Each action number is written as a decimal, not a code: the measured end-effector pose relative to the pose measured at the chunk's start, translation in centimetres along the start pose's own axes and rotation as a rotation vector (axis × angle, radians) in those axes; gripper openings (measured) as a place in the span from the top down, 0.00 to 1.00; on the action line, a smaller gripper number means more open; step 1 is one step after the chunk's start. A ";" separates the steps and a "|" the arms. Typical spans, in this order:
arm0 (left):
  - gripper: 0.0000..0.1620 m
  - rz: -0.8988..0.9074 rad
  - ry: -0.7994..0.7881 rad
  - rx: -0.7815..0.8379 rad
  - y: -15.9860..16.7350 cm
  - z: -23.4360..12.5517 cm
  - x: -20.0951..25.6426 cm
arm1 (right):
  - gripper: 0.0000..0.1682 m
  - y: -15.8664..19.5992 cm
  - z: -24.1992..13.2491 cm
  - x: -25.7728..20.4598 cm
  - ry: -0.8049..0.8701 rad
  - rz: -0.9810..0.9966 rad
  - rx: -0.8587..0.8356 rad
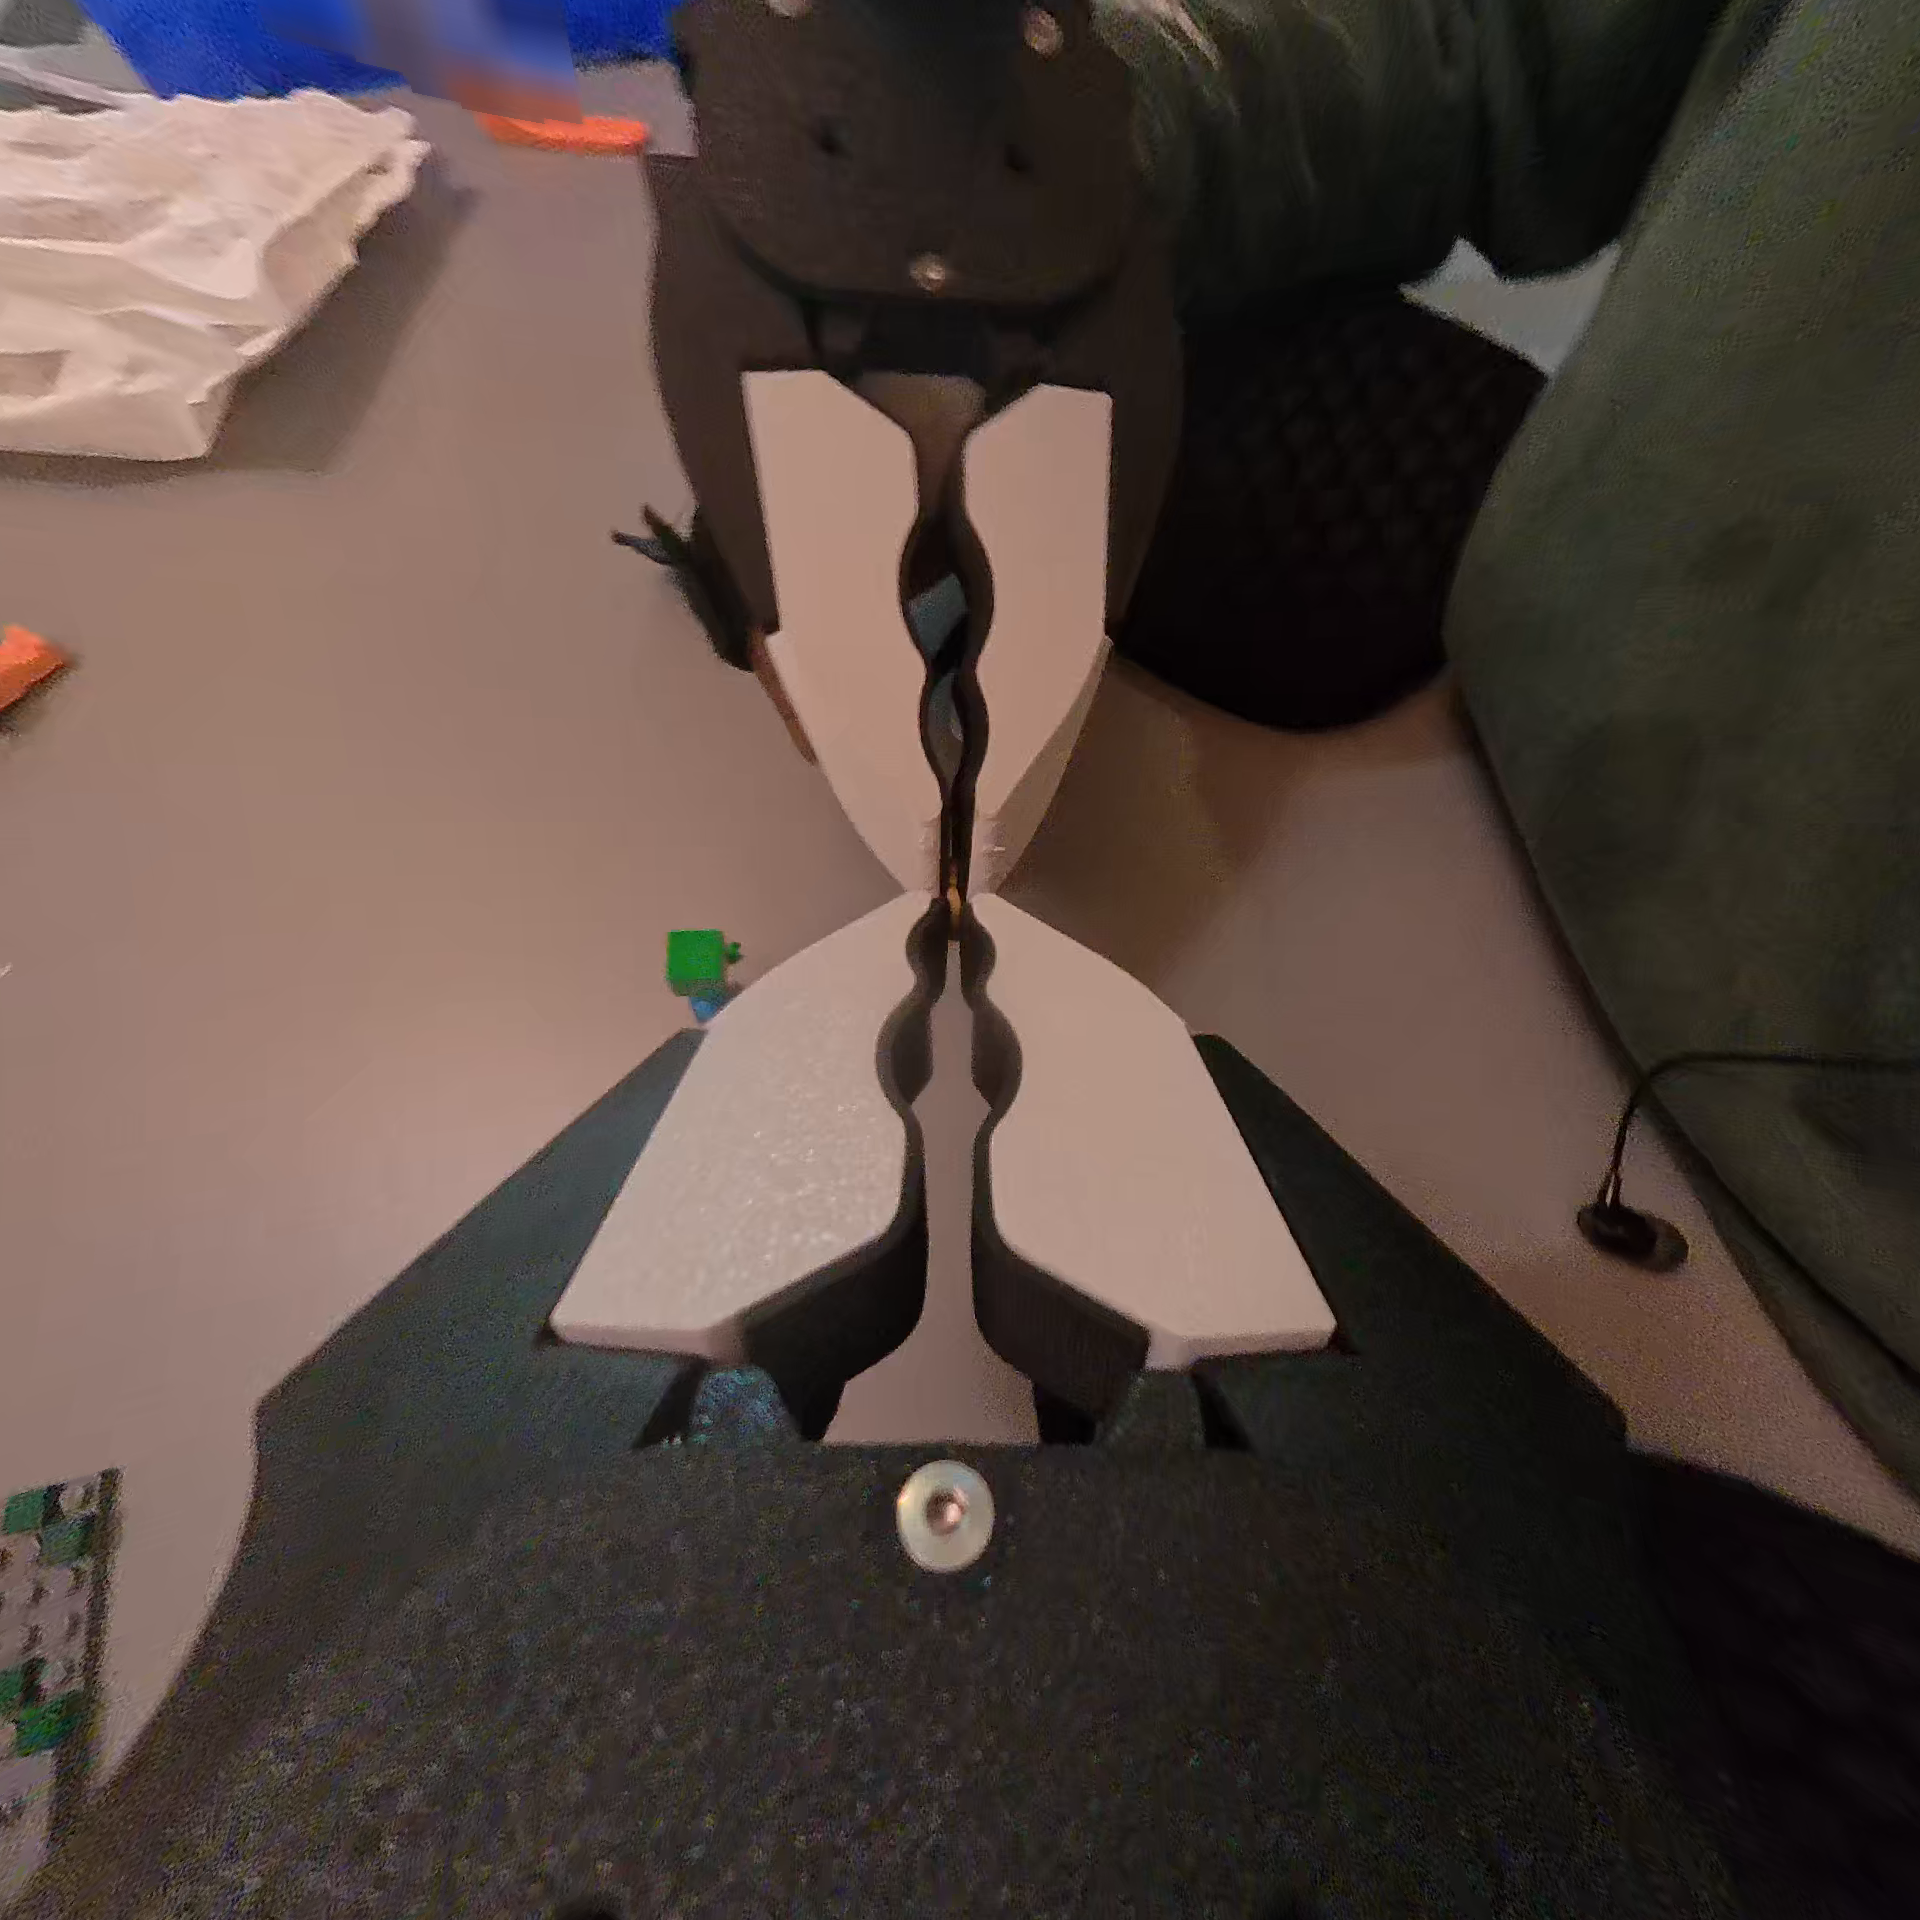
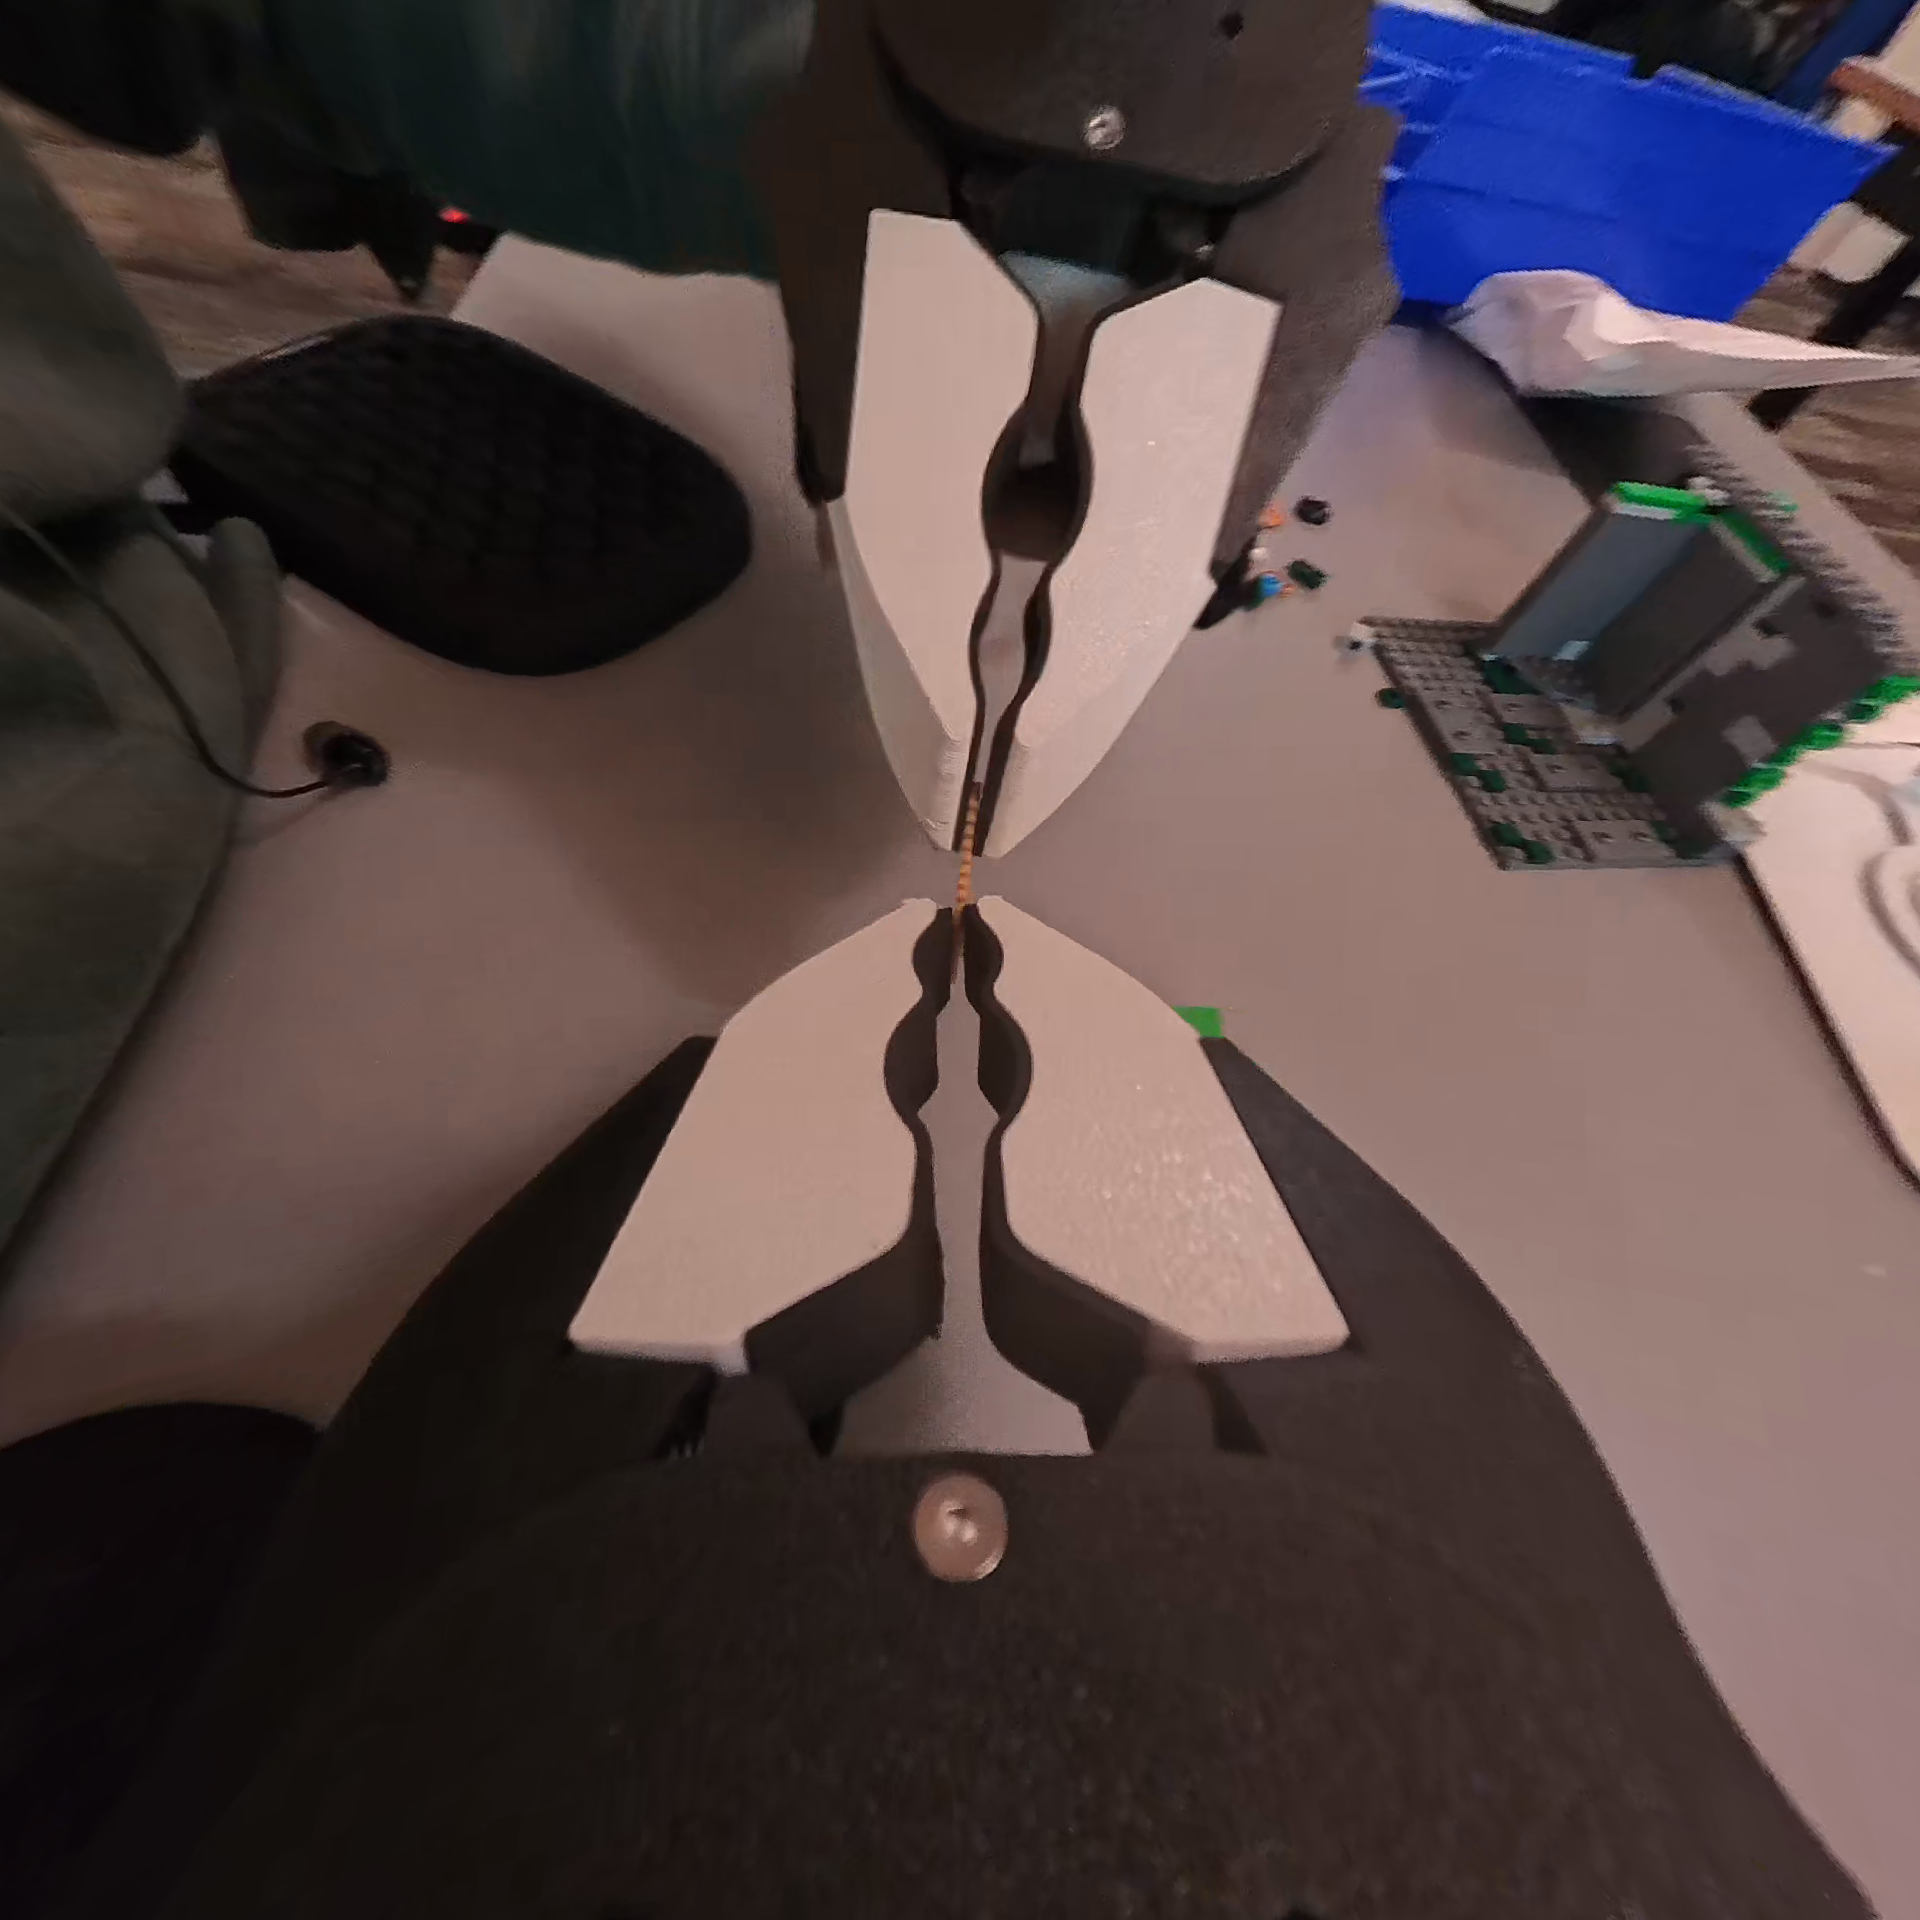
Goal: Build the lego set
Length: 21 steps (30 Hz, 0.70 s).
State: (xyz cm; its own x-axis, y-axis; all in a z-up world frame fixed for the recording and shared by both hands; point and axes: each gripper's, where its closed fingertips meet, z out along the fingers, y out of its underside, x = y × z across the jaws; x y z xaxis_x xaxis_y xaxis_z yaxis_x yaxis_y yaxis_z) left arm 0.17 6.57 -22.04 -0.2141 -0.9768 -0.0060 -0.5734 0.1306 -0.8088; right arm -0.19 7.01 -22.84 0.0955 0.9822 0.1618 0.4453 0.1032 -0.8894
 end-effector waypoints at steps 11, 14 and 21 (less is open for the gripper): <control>0.93 -0.188 -0.123 0.215 -0.6 -0.4 -1.4 | 0.99 -1.5 -0.4 1.4 0.049 0.122 0.145; 0.95 -0.191 -0.137 0.259 -0.8 -0.3 -1.3 | 0.99 -1.9 -0.7 1.5 0.019 0.189 0.201; 0.99 -0.192 -0.135 0.284 -1.1 -0.6 -1.1 | 0.99 -2.3 -0.8 1.2 -0.035 0.246 0.248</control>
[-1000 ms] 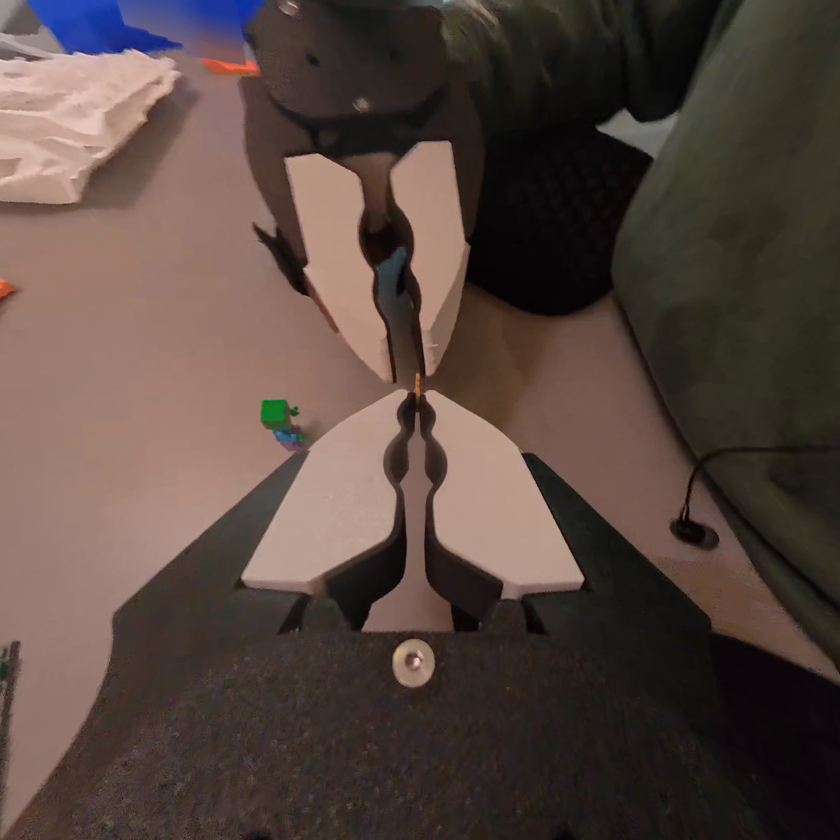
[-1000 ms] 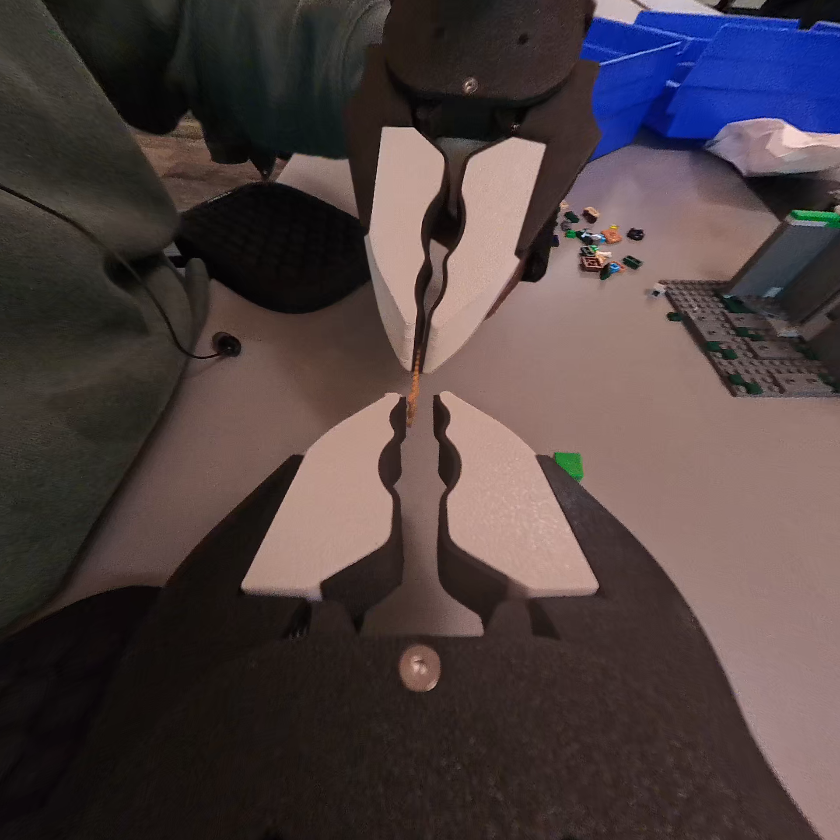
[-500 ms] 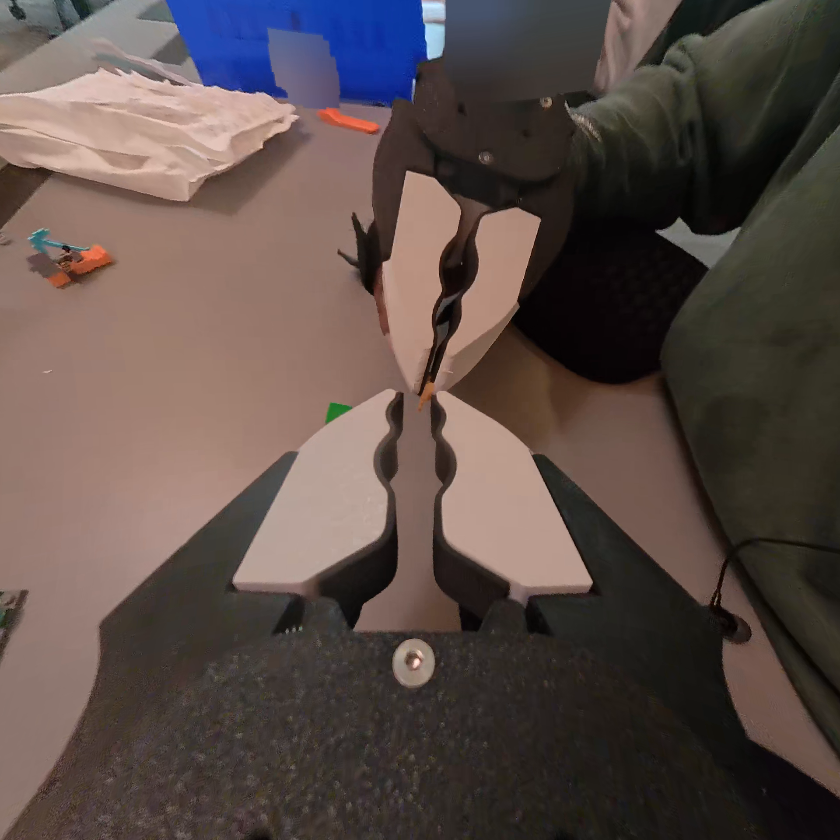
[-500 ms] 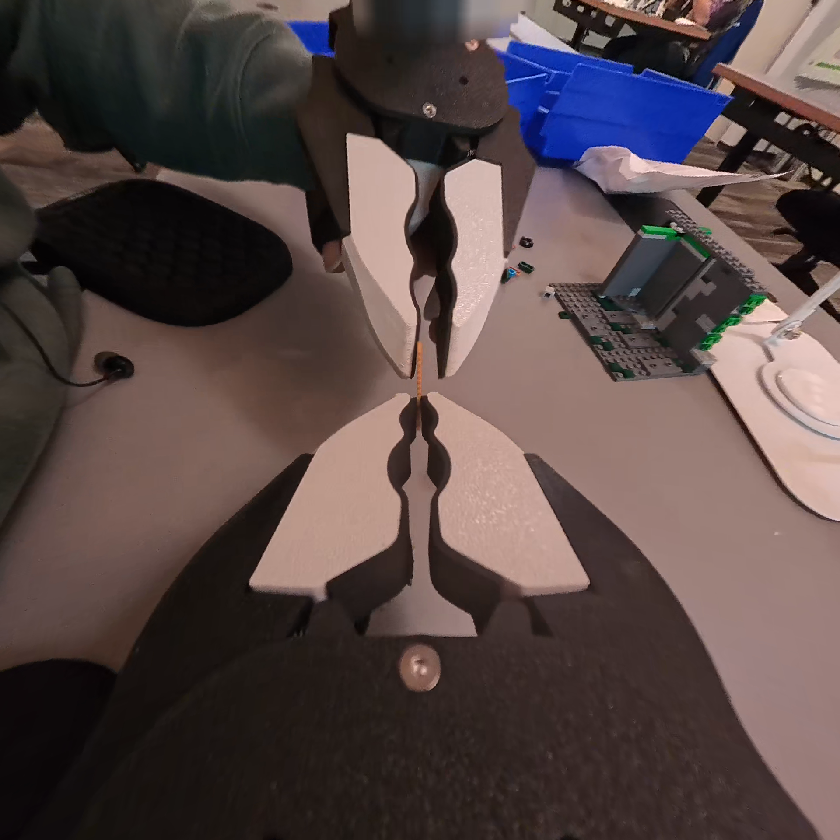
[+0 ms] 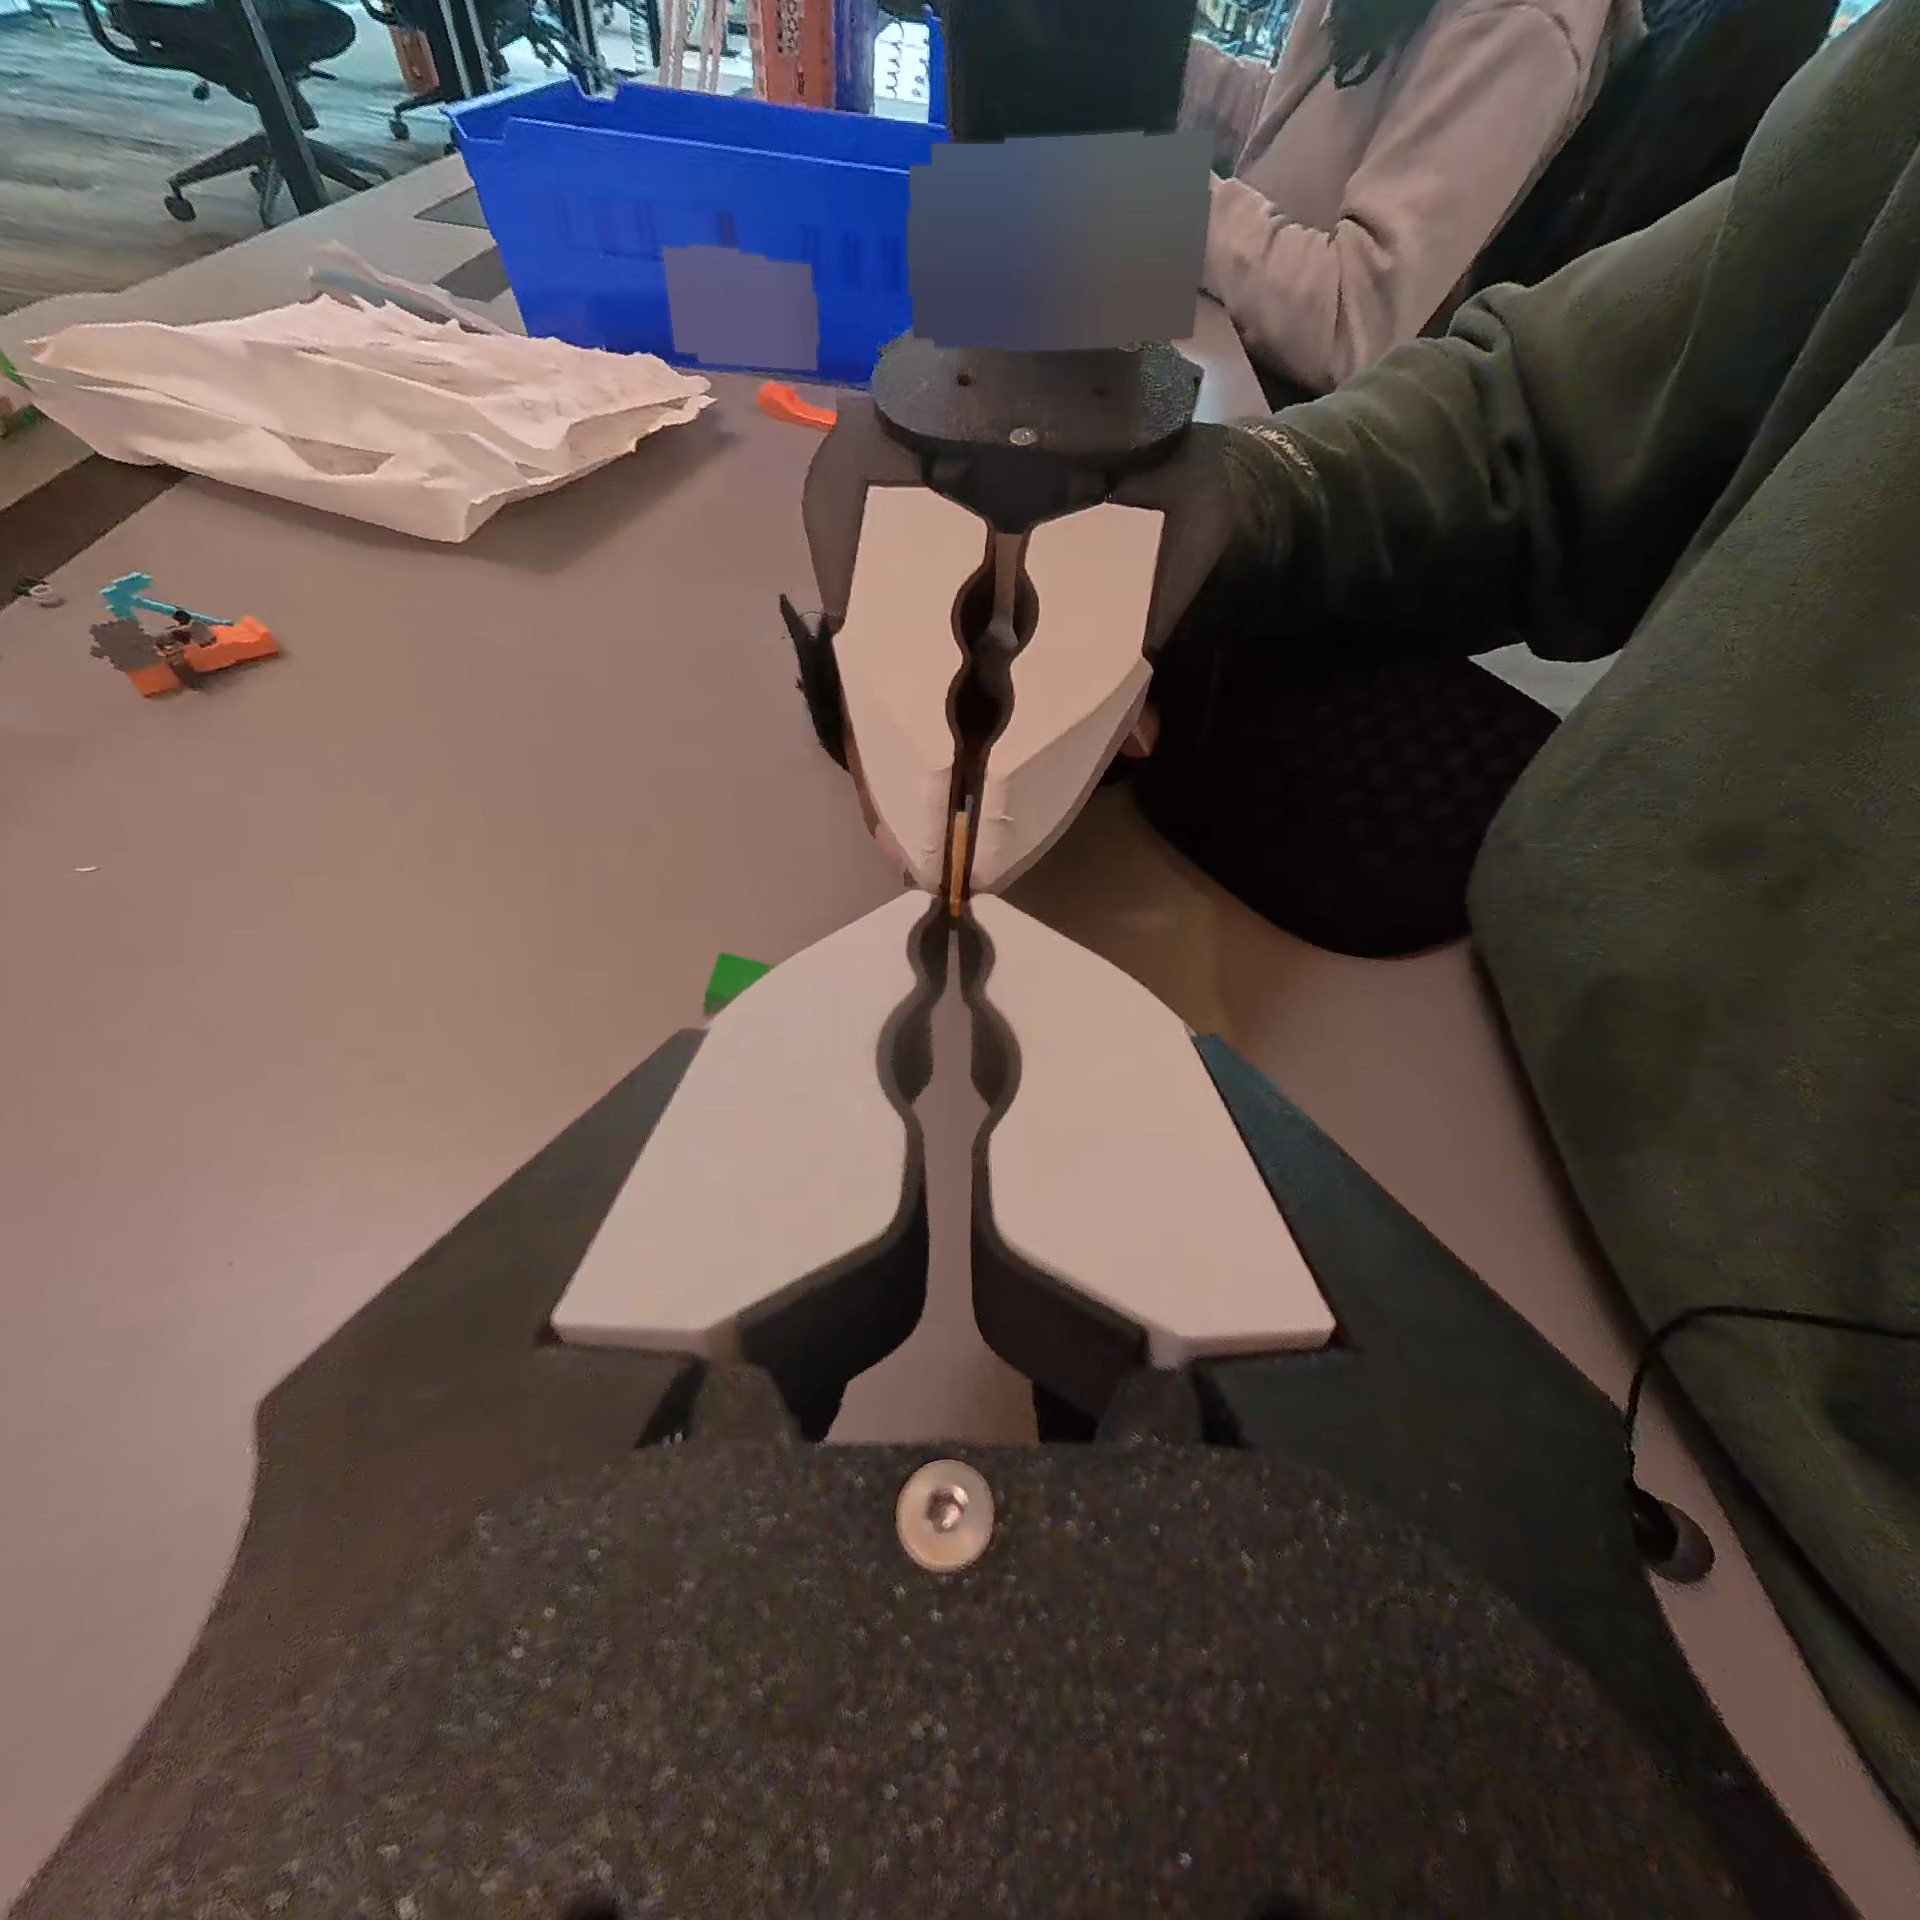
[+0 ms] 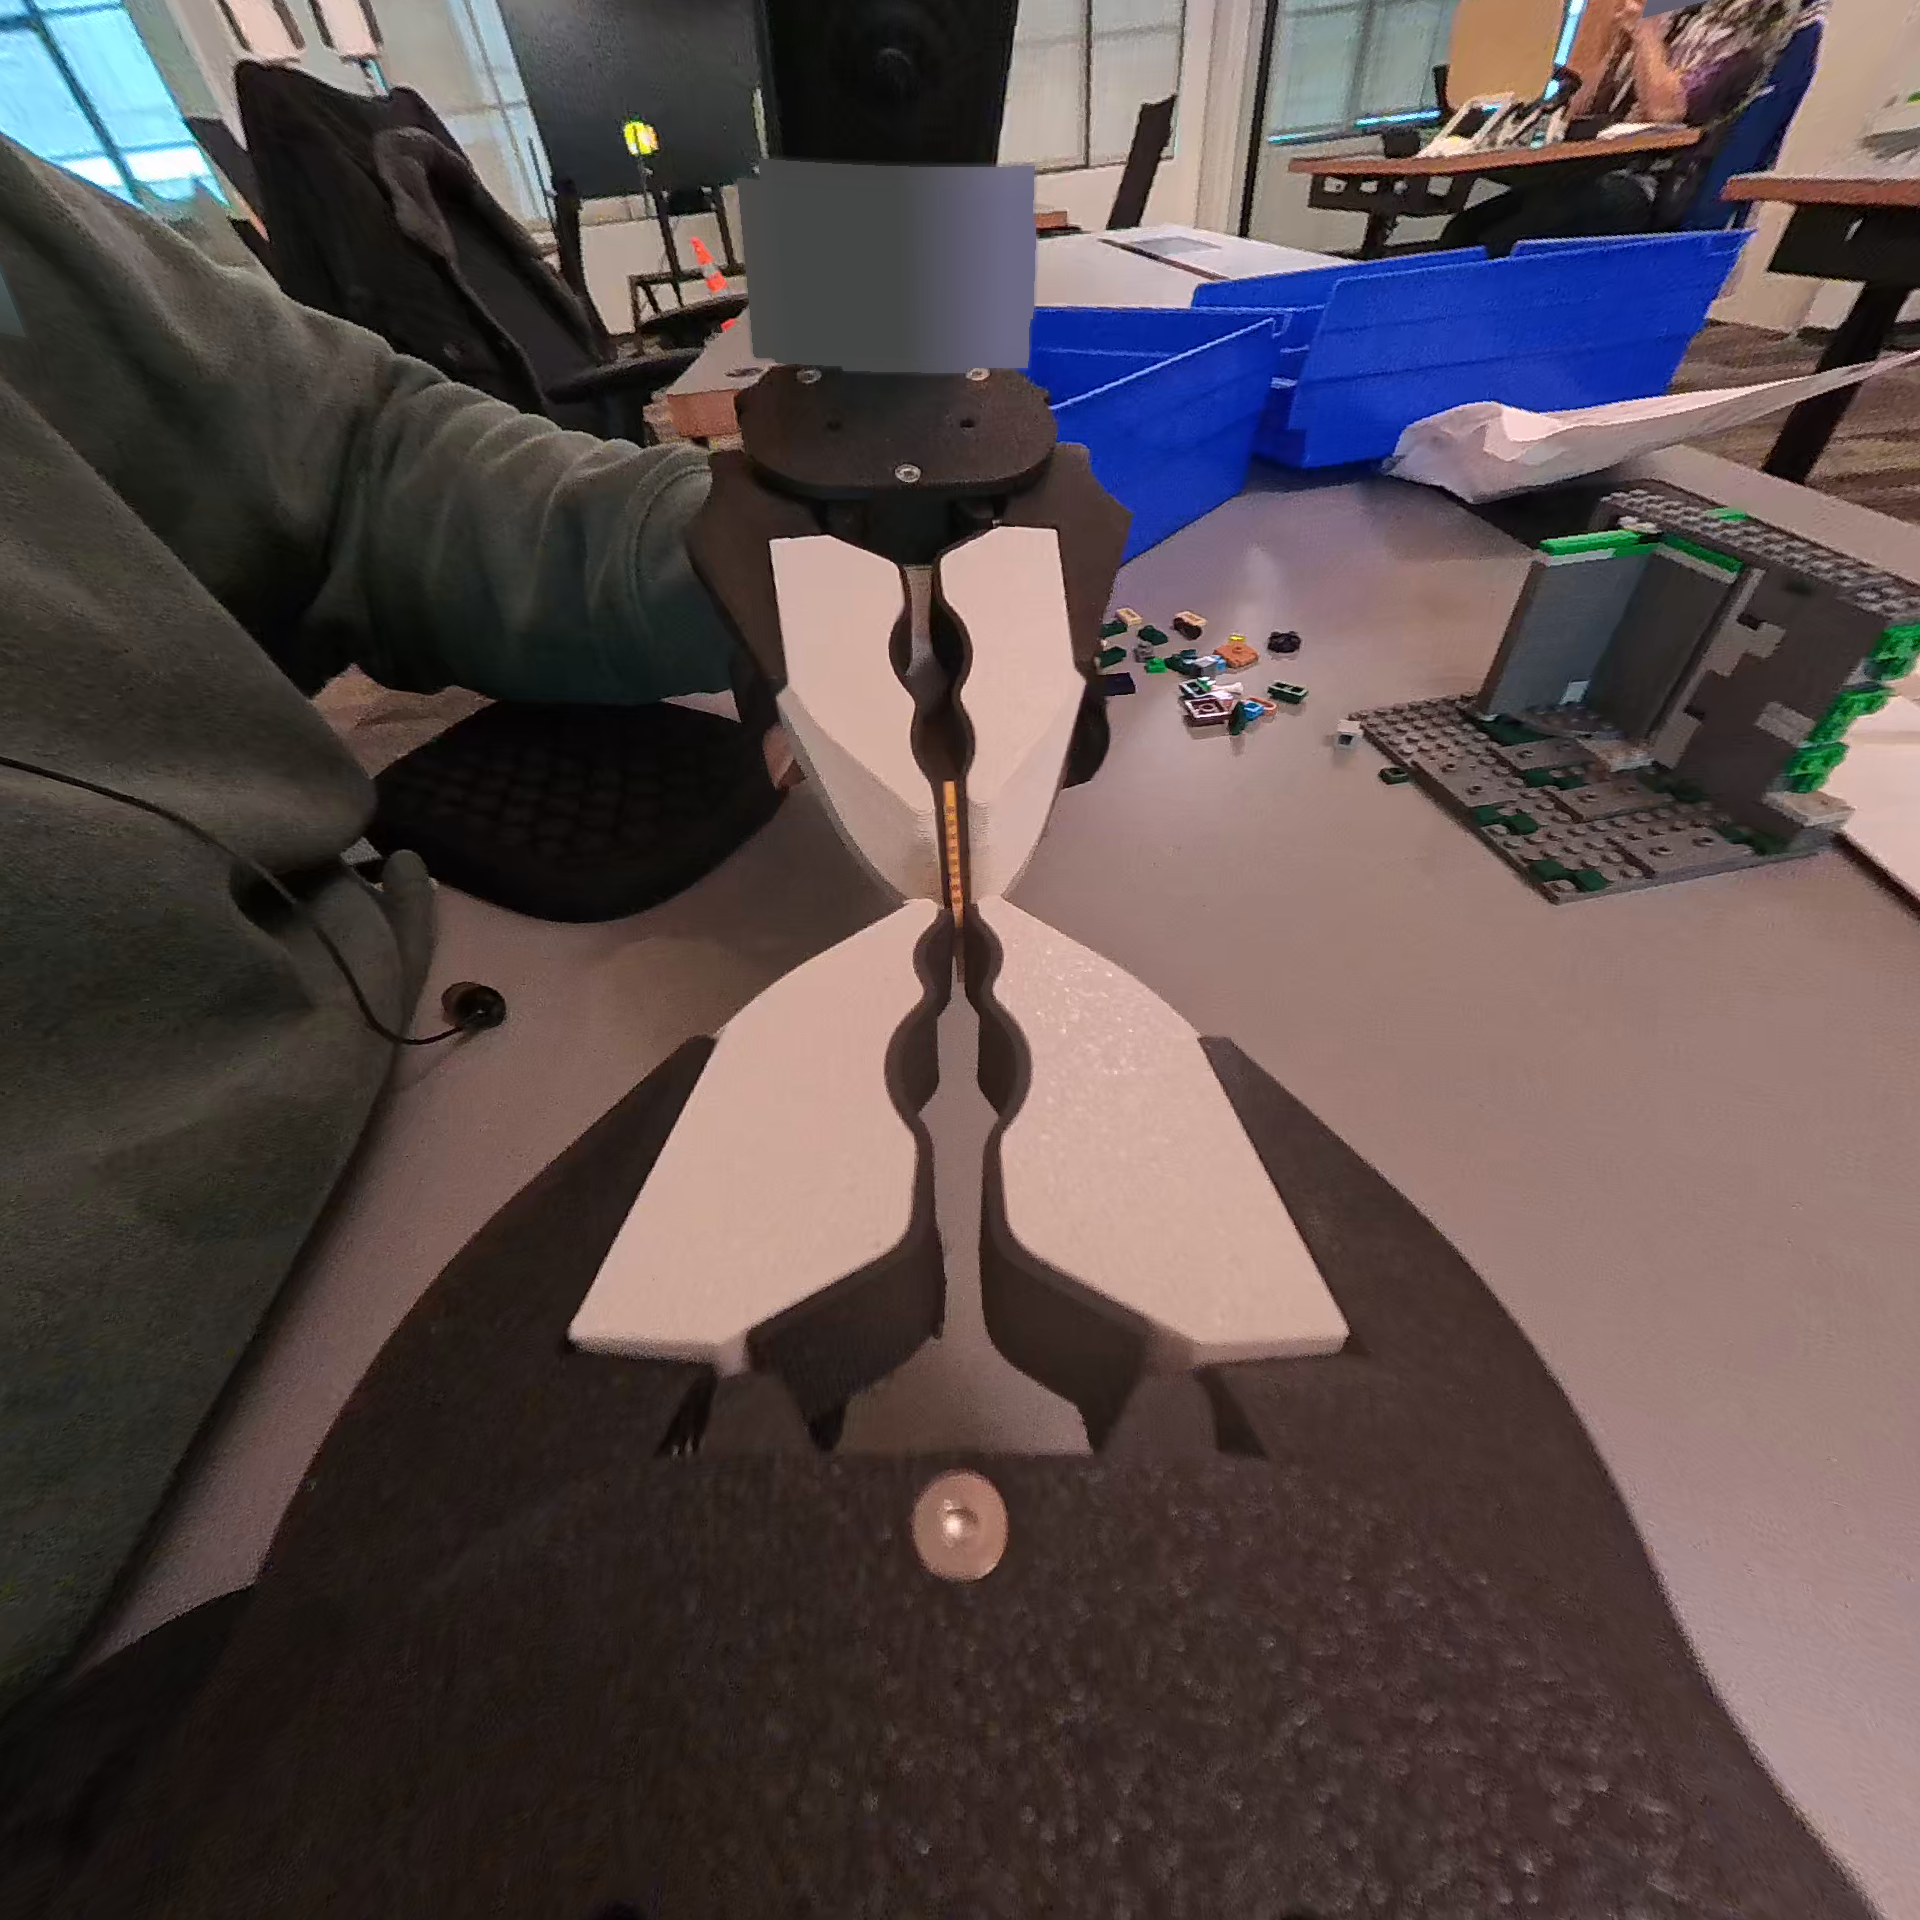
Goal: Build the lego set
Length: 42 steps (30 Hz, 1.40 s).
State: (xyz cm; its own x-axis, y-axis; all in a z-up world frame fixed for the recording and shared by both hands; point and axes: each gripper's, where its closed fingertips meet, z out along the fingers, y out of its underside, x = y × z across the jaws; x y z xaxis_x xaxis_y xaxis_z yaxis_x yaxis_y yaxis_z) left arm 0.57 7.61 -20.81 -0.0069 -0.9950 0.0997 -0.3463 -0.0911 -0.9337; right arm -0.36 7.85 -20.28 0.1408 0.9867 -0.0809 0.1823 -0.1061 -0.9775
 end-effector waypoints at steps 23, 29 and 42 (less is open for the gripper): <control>0.99 0.090 0.460 -0.222 1.5 -0.3 4.6 | 0.91 -0.7 -0.3 -4.7 -0.450 -0.259 -0.309; 0.99 0.097 0.494 -0.219 1.6 -0.4 5.2 | 0.97 -0.4 0.1 -5.1 -0.454 -0.246 -0.328; 0.96 0.061 0.120 -0.164 2.5 -0.2 -0.7 | 0.99 0.0 -1.0 0.2 -0.221 -0.228 -0.267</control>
